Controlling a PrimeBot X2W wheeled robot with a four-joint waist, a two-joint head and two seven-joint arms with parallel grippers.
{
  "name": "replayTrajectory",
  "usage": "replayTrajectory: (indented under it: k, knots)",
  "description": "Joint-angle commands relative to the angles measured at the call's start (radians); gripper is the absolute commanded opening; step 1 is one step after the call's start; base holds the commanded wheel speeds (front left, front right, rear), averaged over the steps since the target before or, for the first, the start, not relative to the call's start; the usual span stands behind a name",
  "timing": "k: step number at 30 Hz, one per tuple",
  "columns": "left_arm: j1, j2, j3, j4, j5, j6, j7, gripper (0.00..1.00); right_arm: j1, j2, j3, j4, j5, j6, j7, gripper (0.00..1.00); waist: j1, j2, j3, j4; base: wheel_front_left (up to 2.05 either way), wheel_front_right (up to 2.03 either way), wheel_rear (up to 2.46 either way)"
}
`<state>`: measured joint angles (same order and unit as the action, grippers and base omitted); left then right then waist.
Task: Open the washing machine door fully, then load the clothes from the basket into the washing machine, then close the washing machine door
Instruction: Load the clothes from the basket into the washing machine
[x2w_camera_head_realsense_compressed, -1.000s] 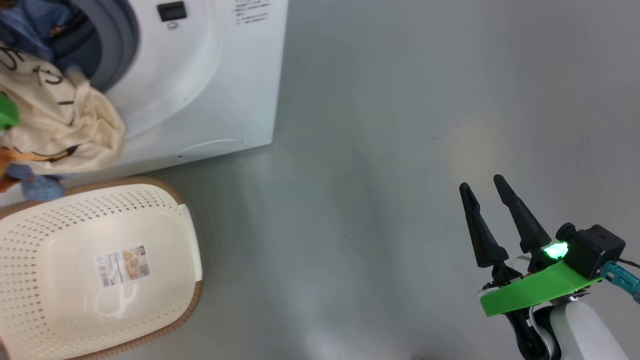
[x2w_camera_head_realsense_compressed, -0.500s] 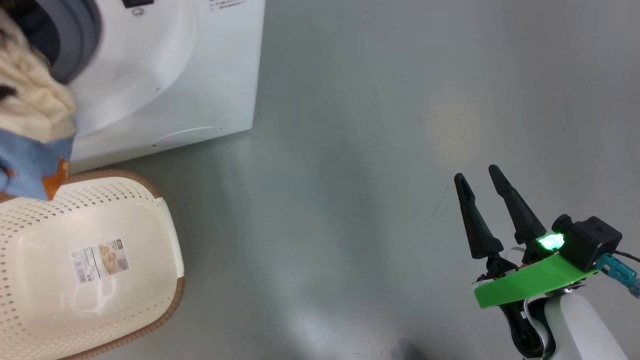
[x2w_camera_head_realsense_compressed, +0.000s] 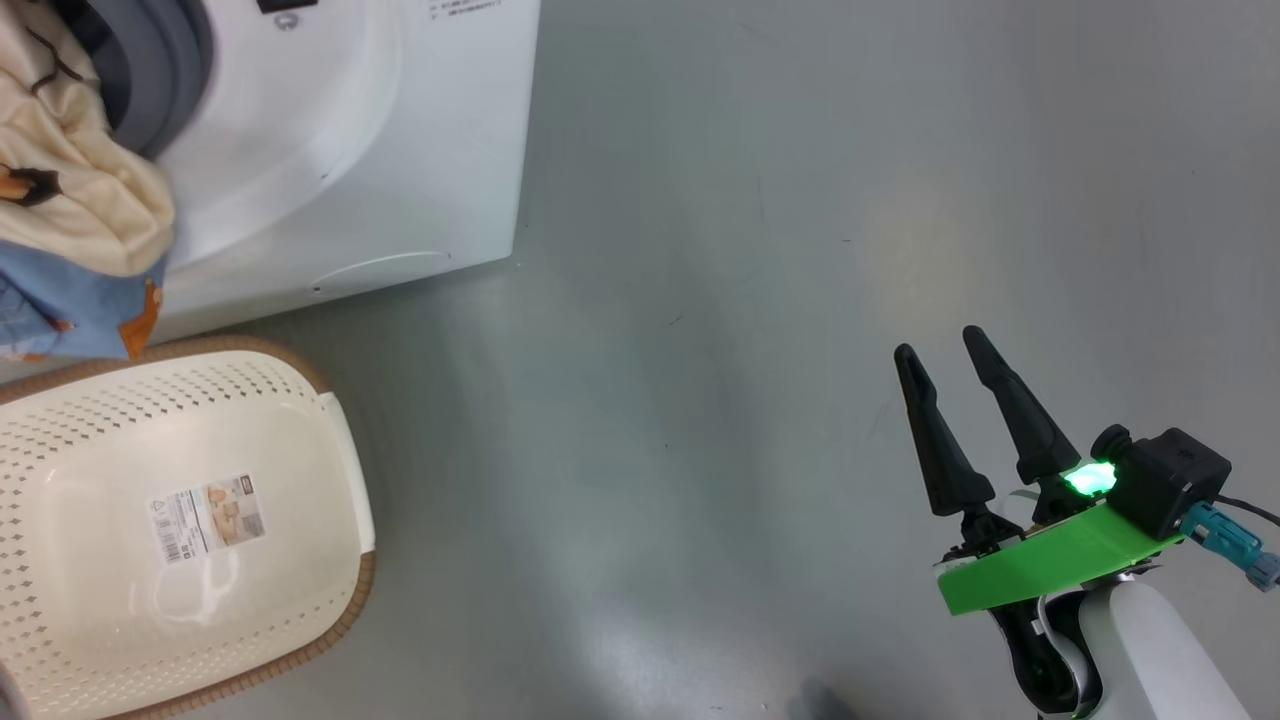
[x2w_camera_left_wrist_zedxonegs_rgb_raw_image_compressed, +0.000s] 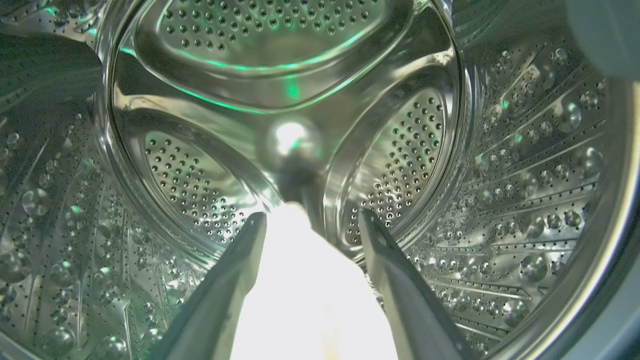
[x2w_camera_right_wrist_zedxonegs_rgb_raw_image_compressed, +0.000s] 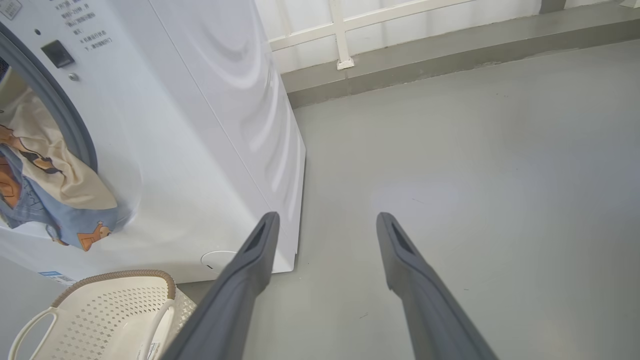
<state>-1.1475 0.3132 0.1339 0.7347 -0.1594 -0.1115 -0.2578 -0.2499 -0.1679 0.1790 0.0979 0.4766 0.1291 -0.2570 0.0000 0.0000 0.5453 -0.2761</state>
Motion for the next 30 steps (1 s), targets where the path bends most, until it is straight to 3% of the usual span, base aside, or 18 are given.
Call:
replayTrajectory:
  k: [1, 16, 30]
  knots:
    - [0.010, 0.045, 0.012, -0.010, 0.008, -0.007, -0.004, 1.00, 0.008, -0.012, 0.019, -0.019, -0.001, 0.002, -0.005, 1.00, 0.0000, 0.0000, -0.002, 0.002, 0.00, 0.00, 0.00]
    - [0.083, -0.005, 0.047, 0.030, 0.007, -0.016, -0.004, 1.00, 0.012, -0.019, 0.016, -0.018, -0.002, 0.002, -0.005, 1.00, 0.0000, 0.0000, -0.020, 0.022, 0.00, 0.00, 0.00]
    - [0.289, -0.109, 0.092, -0.103, 0.021, -0.018, -0.004, 1.00, 0.027, -0.033, -0.022, -0.030, -0.011, 0.002, -0.005, 1.00, 0.0000, 0.0000, -0.036, 0.087, 0.00, 0.00, 0.00]
